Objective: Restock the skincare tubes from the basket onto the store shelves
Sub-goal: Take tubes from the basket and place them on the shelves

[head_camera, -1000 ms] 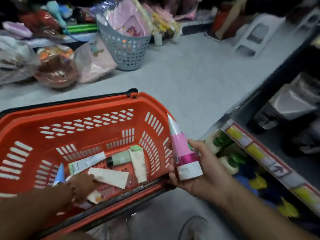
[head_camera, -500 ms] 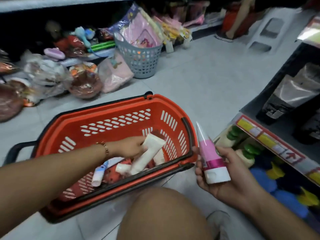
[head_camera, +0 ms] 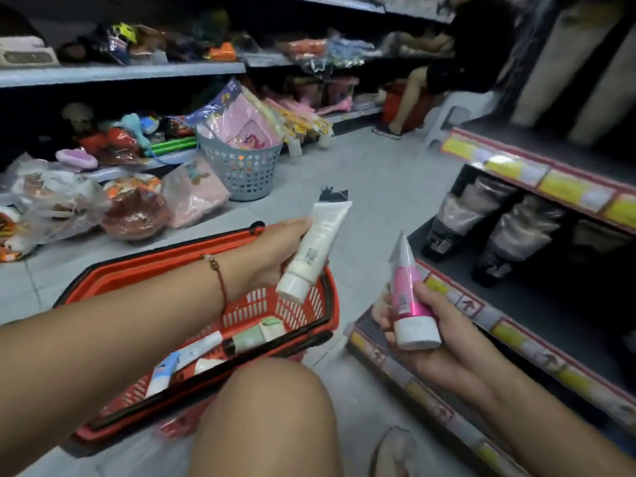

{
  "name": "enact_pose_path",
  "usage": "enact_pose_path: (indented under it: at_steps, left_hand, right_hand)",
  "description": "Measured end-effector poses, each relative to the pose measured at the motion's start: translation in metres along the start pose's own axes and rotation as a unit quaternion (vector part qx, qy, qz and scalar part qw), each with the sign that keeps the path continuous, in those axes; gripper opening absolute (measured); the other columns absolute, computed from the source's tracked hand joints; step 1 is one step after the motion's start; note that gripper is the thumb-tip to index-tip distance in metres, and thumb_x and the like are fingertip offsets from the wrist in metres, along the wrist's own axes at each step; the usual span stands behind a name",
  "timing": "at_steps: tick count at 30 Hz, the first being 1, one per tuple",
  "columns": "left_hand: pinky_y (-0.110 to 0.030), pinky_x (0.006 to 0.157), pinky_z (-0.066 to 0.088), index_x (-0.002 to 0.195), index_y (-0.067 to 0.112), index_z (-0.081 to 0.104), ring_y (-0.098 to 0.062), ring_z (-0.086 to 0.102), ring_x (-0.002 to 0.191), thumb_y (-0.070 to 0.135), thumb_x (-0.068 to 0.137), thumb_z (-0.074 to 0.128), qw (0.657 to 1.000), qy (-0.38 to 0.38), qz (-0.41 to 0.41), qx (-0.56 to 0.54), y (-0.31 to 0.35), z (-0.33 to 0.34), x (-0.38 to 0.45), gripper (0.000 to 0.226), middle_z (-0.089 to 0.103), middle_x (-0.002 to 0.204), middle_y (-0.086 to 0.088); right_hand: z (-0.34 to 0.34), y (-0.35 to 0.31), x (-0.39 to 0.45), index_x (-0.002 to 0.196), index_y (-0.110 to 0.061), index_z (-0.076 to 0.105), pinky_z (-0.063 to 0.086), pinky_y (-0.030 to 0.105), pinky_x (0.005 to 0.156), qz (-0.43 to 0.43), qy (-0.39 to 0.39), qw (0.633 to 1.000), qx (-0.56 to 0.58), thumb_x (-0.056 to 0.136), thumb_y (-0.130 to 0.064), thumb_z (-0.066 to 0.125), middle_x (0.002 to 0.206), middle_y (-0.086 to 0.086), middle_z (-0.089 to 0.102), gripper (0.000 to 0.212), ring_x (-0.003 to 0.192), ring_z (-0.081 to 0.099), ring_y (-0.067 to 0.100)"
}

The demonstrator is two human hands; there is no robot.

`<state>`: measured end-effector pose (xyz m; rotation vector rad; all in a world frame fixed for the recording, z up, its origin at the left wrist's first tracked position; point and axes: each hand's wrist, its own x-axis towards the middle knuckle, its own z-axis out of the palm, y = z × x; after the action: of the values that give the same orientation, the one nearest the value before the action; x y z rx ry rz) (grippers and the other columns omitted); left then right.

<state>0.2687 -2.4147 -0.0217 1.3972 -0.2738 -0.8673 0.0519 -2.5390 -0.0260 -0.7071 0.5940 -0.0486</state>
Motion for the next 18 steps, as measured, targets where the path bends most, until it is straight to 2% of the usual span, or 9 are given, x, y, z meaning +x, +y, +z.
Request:
enact_pose_path:
  at_steps: [2,5,8,10,12,14,16,18]
  left_hand:
    - [-0.035,0.057,0.051,0.089,0.009,0.054,-0.023,0.057,0.049,0.032,0.103,0.043,0.996,-0.031,-0.062,-0.058,0.019,0.045,-0.017,0.029,0.057,0.055,-0.011]
    - [-0.034,0.064,0.048,0.083,0.011,0.052,-0.023,0.052,0.058,0.034,0.096,0.057,0.983,-0.105,-0.131,-0.072,0.036,0.110,-0.039,0.028,0.052,0.062,-0.009]
    - [-0.029,0.052,0.054,0.084,0.010,0.057,-0.022,0.055,0.055,0.026,0.092,0.064,0.972,-0.170,-0.153,-0.060,0.036,0.174,-0.057,0.020,0.055,0.063,-0.008]
    - [-0.029,0.048,0.056,0.082,0.009,0.061,-0.021,0.058,0.055,0.029,0.089,0.067,0.958,-0.208,-0.169,-0.103,0.020,0.210,-0.066,0.022,0.058,0.062,-0.009]
    - [-0.028,0.051,0.055,0.080,0.009,0.065,-0.020,0.059,0.056,0.032,0.077,0.074,0.939,-0.232,-0.189,-0.168,-0.006,0.234,-0.070,0.024,0.058,0.066,-0.009]
    - [-0.028,0.049,0.054,0.089,0.009,0.066,-0.020,0.061,0.052,0.034,0.079,0.073,0.932,-0.245,-0.200,-0.177,-0.034,0.251,-0.072,0.028,0.059,0.072,-0.012]
    - [-0.029,0.050,0.054,0.101,0.007,0.065,-0.021,0.062,0.053,0.037,0.090,0.065,0.925,-0.260,-0.226,-0.159,-0.049,0.263,-0.075,0.032,0.062,0.077,-0.013]
    - [-0.028,0.049,0.055,0.098,0.003,0.063,-0.022,0.062,0.051,0.037,0.091,0.064,0.927,-0.261,-0.225,-0.149,-0.045,0.272,-0.076,0.035,0.062,0.071,-0.012]
  right_hand:
    - [-0.009,-0.020,-0.024,0.102,0.002,0.070,0.056,0.030,0.053,-0.021,-0.007,1.000,0.010,0.053,-0.031,0.088,0.082,0.015,0.061,0.062,0.062,0.062,0.023]
    - [-0.028,-0.048,-0.060,0.091,0.001,0.073,0.053,0.028,0.049,-0.048,-0.012,0.999,0.002,0.036,-0.035,0.095,0.074,0.014,0.061,0.070,0.058,0.060,0.021]
    - [-0.054,-0.069,-0.088,0.079,0.005,0.071,0.052,0.027,0.046,-0.092,0.000,0.996,0.002,0.023,-0.032,0.098,0.072,0.015,0.060,0.073,0.056,0.060,0.021]
    - [-0.076,-0.075,-0.105,0.081,0.008,0.070,0.053,0.026,0.047,-0.117,0.003,0.993,0.009,0.024,-0.032,0.098,0.071,0.016,0.062,0.074,0.056,0.062,0.021]
    - [-0.102,-0.073,-0.117,0.090,0.009,0.070,0.053,0.026,0.047,-0.130,0.008,0.991,0.041,0.026,-0.031,0.097,0.076,0.017,0.066,0.081,0.058,0.065,0.021]
    - [-0.120,-0.069,-0.124,0.091,0.009,0.069,0.053,0.025,0.046,-0.141,0.025,0.988,0.063,0.024,-0.030,0.097,0.077,0.017,0.067,0.082,0.059,0.065,0.022]
    - [-0.126,-0.067,-0.130,0.086,0.008,0.070,0.053,0.026,0.047,-0.155,0.031,0.985,0.068,0.031,-0.032,0.095,0.074,0.018,0.064,0.072,0.059,0.063,0.023]
    - [-0.125,-0.069,-0.139,0.085,0.006,0.072,0.053,0.027,0.049,-0.181,0.033,0.981,0.065,0.042,-0.030,0.093,0.075,0.020,0.064,0.060,0.060,0.063,0.024]
